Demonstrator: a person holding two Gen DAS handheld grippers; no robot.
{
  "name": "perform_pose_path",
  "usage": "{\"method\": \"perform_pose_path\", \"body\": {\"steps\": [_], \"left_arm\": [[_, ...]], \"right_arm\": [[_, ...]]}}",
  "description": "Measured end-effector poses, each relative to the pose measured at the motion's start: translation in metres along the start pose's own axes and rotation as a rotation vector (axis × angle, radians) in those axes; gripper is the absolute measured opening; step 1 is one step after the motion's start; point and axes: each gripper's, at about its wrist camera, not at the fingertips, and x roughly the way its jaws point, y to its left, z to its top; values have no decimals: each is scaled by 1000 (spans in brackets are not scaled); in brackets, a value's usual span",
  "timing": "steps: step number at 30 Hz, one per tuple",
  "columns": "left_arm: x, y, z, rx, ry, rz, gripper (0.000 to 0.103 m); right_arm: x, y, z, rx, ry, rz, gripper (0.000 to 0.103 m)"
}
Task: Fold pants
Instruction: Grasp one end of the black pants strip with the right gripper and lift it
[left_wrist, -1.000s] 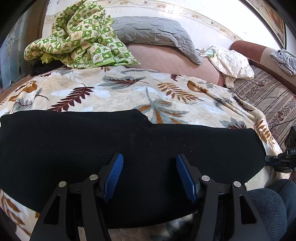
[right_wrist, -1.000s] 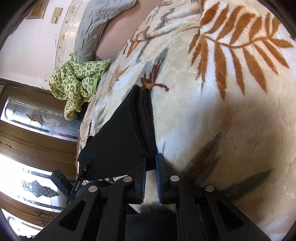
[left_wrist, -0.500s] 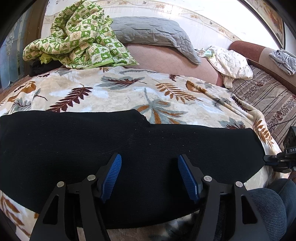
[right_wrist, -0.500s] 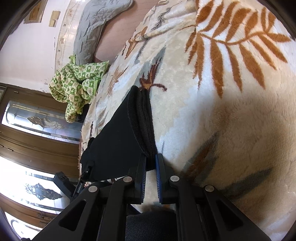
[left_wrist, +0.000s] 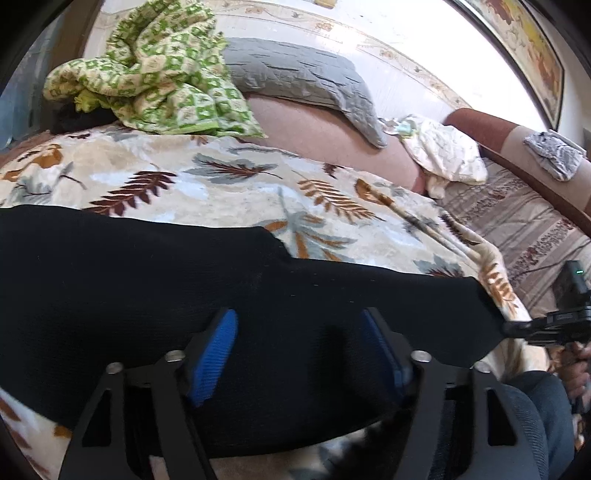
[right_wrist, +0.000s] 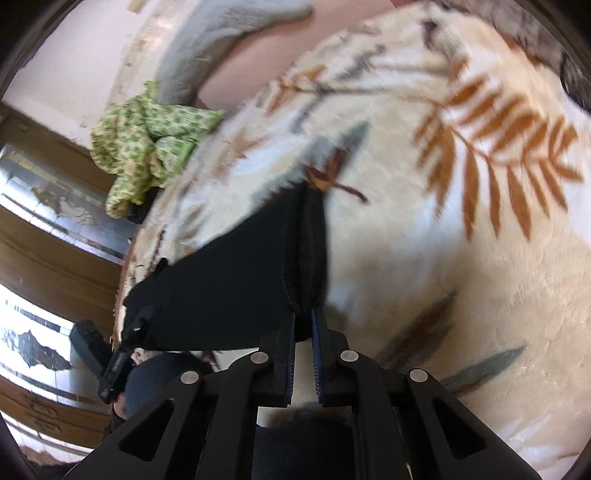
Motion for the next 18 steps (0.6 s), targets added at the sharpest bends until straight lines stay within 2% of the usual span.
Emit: {"method": "perform_pose_path", "body": {"steps": [2,4,9,14,18], "left_arm": [[-5,4,0,-15,-18,32,53],[-12,6,1,-23,-48,78,52],[-27,9,3,-61,-85,123,52],[-42,16,1,-121,-106,184,52],[-56,22,-4,-193,-113,264,52]], "right_arm": [[-8,13,0,-35,-24,39,7],[-14,30,-1,-84,-44,80,7],[-17,80,-6,-208,-67,210,7],[14,110,-13,-247,-16,283,7],[49,142,-15,-276,39,334,7]]}}
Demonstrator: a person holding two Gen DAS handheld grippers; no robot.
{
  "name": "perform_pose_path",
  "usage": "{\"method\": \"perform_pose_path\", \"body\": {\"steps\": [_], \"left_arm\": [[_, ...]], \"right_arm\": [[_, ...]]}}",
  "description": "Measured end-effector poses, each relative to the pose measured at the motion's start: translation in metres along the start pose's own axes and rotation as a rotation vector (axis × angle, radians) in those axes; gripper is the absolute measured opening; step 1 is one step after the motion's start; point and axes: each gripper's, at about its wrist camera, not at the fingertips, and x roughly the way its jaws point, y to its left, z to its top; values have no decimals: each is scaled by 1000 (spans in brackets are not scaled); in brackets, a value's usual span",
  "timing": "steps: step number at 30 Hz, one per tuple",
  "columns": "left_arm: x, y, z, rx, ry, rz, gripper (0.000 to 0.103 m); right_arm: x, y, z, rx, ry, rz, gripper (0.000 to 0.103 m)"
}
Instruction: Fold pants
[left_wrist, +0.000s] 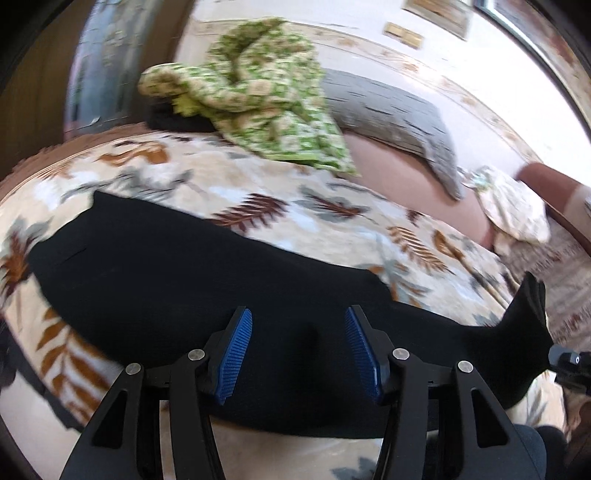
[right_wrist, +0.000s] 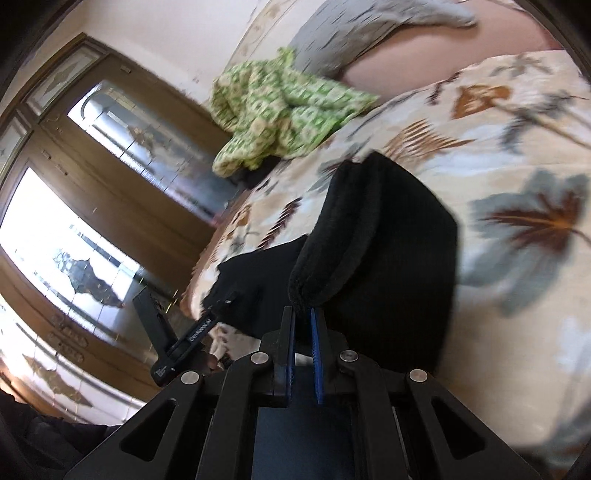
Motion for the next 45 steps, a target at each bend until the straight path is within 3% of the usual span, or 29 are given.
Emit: {"method": "perform_pose_path", "body": {"steps": [8,13,18,20,23,27,30,32,34,35,38,39,41,44,45], "left_arm": [[-14,5,-4,-77,-28,108,52],[-17,1,-6,-75,-37,124,53],[-17,6,-5,-85,-41,137,53],[-17,7,-5,-89,-40,138,53],[-16,8,-4,-88,-41,142,53],[-15,9,-2,-78,-41,148,53],[-17,11,3,-69,-51,146,53],[-20,10,8,-53,-60,130,53],[-22,2,14,6,-71,58,53],[-22,-4,15,43,-76,17,53],[-17,-37,17,243,-65,-155,53],[-13,-46,17,294,-47,-203,52],[-4,-62,14,386,-1,-272,29],[6,-68,8,460,54,-318,10],[10,-65,6,470,75,-317,7]], "right_arm": [[73,55,18,-145,191,39,7],[117,91,24,-228,300,10,7],[146,102,24,-260,367,-15,7],[163,103,25,-281,412,-63,7],[189,93,23,-240,513,-139,9],[195,78,25,-135,570,-90,18],[170,68,28,-56,525,11,32],[138,64,30,-62,454,40,34],[93,50,35,-66,340,39,39],[73,40,37,-61,281,-2,42],[17,7,35,-59,63,-248,43],[8,-4,31,-39,28,-268,39],[2,-17,19,-10,-13,-260,31],[18,-7,5,-96,26,-248,9],[24,3,5,-145,37,-229,9]]}}
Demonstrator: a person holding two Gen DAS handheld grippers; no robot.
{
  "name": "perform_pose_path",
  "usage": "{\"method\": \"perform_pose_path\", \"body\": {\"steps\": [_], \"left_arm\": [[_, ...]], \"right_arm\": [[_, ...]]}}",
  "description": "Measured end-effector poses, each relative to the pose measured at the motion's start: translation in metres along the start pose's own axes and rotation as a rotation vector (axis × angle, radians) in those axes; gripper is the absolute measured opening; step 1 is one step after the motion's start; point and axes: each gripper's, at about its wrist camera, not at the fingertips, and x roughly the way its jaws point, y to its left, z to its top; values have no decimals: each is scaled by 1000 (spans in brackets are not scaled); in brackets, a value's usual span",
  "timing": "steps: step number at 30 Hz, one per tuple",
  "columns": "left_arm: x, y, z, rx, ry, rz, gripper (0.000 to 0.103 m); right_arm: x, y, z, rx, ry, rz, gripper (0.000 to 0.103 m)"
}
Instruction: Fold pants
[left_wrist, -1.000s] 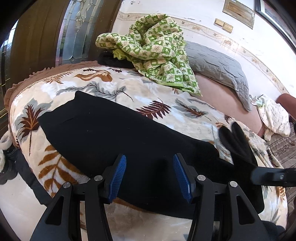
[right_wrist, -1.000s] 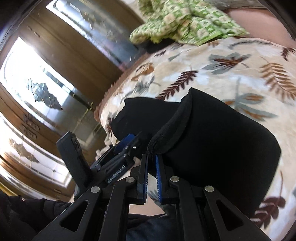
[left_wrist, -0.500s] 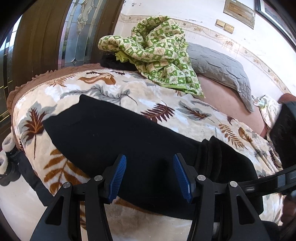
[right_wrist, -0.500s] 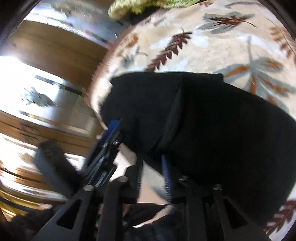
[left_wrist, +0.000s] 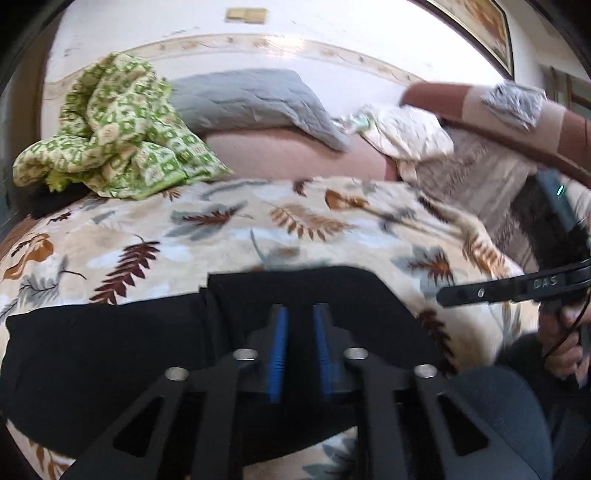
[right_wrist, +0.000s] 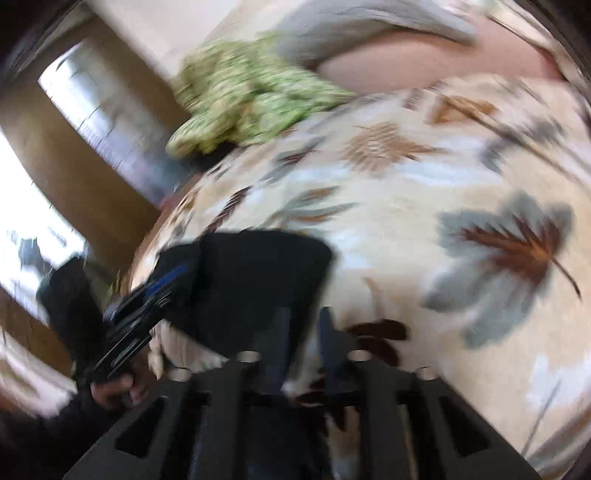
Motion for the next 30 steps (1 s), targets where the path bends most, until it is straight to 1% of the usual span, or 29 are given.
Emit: {"method": "perform_pose_path", "body": {"steps": [2,3,4,5,6,7,8,9,11,13,15,18,23,26,28,30], "left_arm": [[8,11,-3,-8,48,14,5],[14,19,-11,-21,95,42,5],[18,25,-12,-33,115,45,5],[15,31,-16,-53,95,30,5],[13,36,-19,-85,87,19,5],[12,41,-22,-134,82,10,5],[11,41,-22,-152,79,12,5],[10,39,-24,-157,75,29,5],[12,30,-22,-131,70,82,5],[11,22,-24,-127,68,101,5],[7,18,-30,-146,67,92,5],[7,19,-31,-190,81,68,5],[9,19,-30,-206,87,83,5],[8,20,-30,-214,86,78,5],[8,21,-29,-213,86,72,5],[4,21,-22,-211,91,76,5]], "right_arm": [[8,12,4,-72,37,70,6],[15,15,5,-86,68,94,5],[24,14,4,-94,111,113,5],[34,13,3,-101,172,136,5],[42,12,2,-106,216,141,0],[49,11,1,-107,254,120,0],[61,7,-1,-91,316,79,0],[68,2,1,-64,337,88,0],[76,-4,4,-34,354,111,0],[79,-7,5,-22,359,129,0],[81,-7,5,-28,353,133,0],[77,-5,6,-55,350,117,0],[84,-9,14,-45,335,95,0],[82,-1,10,-86,344,71,0],[79,3,9,-103,357,82,0],[69,2,9,-110,312,127,0]]}}
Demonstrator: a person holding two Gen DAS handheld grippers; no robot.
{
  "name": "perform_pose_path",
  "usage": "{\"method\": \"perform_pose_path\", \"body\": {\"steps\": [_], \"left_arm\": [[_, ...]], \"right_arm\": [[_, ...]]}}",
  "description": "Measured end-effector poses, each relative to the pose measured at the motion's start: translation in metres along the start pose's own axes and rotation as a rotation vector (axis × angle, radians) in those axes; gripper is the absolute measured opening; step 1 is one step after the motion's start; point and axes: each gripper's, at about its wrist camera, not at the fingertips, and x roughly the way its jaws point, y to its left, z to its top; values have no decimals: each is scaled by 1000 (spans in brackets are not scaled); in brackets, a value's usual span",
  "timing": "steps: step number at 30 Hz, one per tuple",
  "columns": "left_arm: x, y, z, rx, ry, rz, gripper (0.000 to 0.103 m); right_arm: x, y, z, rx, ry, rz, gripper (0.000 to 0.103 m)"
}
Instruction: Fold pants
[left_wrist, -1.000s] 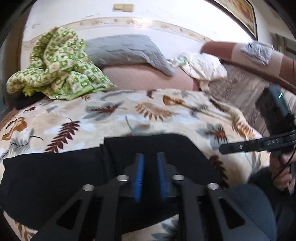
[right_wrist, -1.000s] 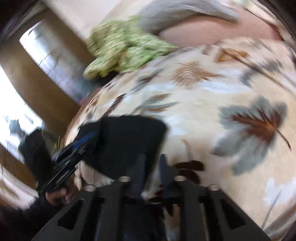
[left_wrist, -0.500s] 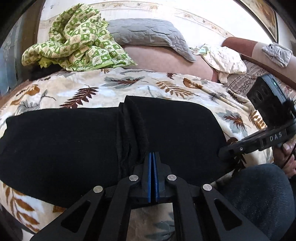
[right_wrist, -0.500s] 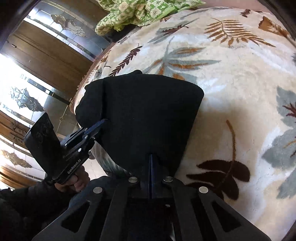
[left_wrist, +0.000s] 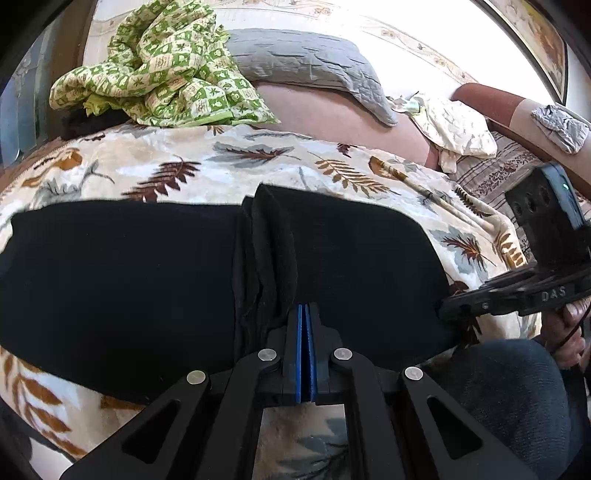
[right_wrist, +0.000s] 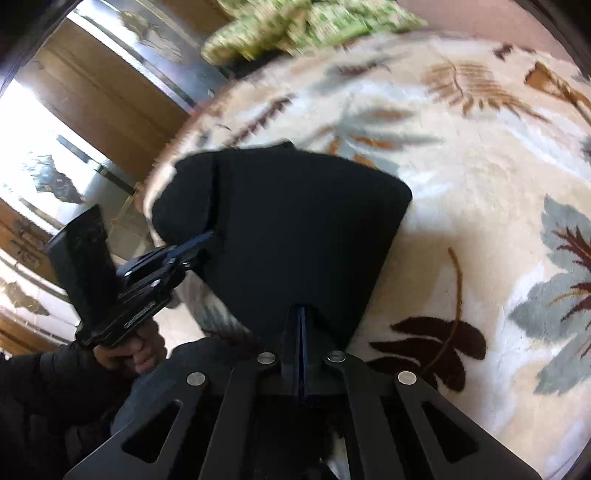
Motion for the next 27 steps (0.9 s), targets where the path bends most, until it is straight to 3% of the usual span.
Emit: {"method": "perform_pose_path", "body": {"steps": [2,4,6,11,16,18,22,24,26,27], "left_arm": [[-9,-2,12,-7,-22,-24,5],[-16,-7,27,12,-70,-52,8],[-10,-12,45,29,-80,-58,9],[52,9,57,-72,77,25,9],[51,15,47,-110,48,31,8],[44,13,54,-123,45,30,8],[24,5,72,-98,-41,24,11],[39,10,71,-123,11,34,11],[66,20,62,-173,105,52,11],[68,24,59,-179,81,43,11]], "right_arm": [[-16,-3,-2,11,-89,36,7],[-35,-10,0,42,-221,51,7],[-35,-19,3,83,-270,35,7],[-7,-27,13,100,-176,-54,0],[-3,-34,14,116,-163,-52,0],[-10,-33,10,118,-202,-31,0],[-29,-37,12,144,-342,-6,6],[-24,-42,18,158,-346,-2,6],[-10,-46,23,167,-290,-33,6],[-3,-49,24,173,-266,-41,4]]}}
